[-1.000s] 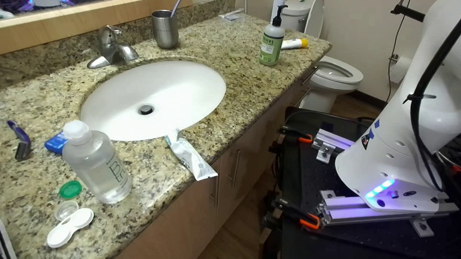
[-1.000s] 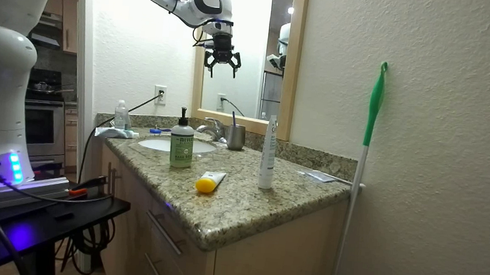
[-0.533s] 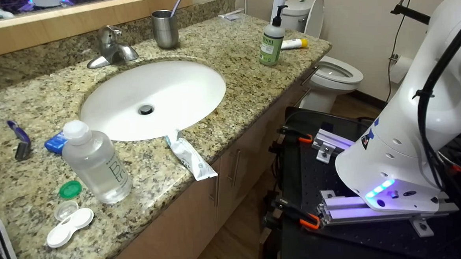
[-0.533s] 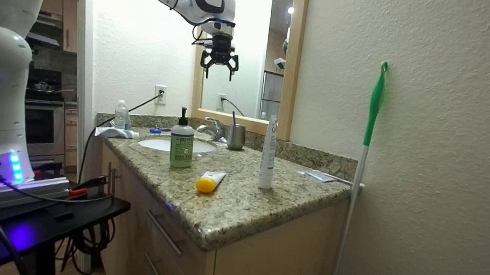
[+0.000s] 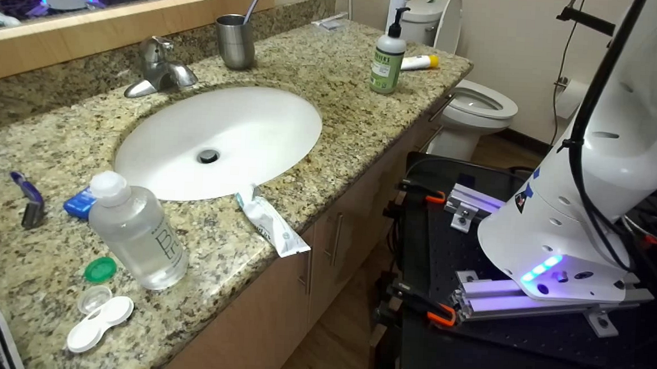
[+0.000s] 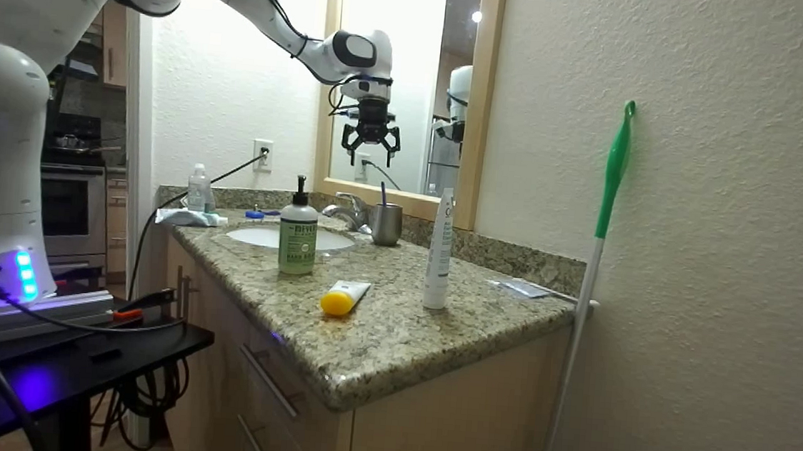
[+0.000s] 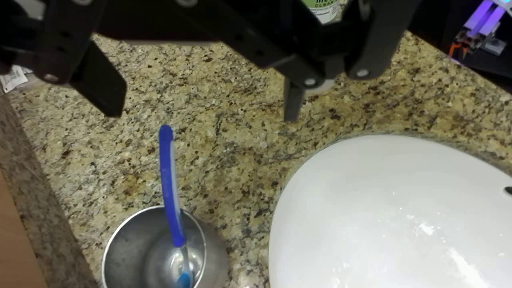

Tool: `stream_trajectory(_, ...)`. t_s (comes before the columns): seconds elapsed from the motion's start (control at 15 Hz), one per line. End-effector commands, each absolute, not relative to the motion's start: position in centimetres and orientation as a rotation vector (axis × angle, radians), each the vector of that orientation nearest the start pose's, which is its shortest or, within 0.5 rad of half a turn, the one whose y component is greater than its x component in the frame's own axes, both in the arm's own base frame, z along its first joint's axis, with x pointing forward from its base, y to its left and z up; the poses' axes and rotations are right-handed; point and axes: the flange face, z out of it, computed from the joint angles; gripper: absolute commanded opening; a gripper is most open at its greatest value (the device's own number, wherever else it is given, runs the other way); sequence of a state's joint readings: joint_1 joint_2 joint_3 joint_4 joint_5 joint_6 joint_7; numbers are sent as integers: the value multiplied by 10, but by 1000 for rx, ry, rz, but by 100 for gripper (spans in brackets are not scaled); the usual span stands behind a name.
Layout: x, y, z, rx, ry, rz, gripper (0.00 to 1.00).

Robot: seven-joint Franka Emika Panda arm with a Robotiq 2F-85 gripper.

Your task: Move the toothbrush cup to the right, take out the toothbrush and put it on the counter

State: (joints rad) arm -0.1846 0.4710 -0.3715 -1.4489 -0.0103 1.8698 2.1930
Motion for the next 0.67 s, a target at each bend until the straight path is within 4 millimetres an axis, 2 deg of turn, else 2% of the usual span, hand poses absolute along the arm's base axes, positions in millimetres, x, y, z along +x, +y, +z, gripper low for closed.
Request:
stream_trajectory(0.0,608,-330,425,-676,3199,-203,100)
stream_trajectory(0.13,611,-337,419,-643,3210,-210,100)
stream_trajectory(0.53,599,-360,398,-549,3257,-133,100)
stream_trajectory(0.6,599,-357,406,-587,3243,-182,100)
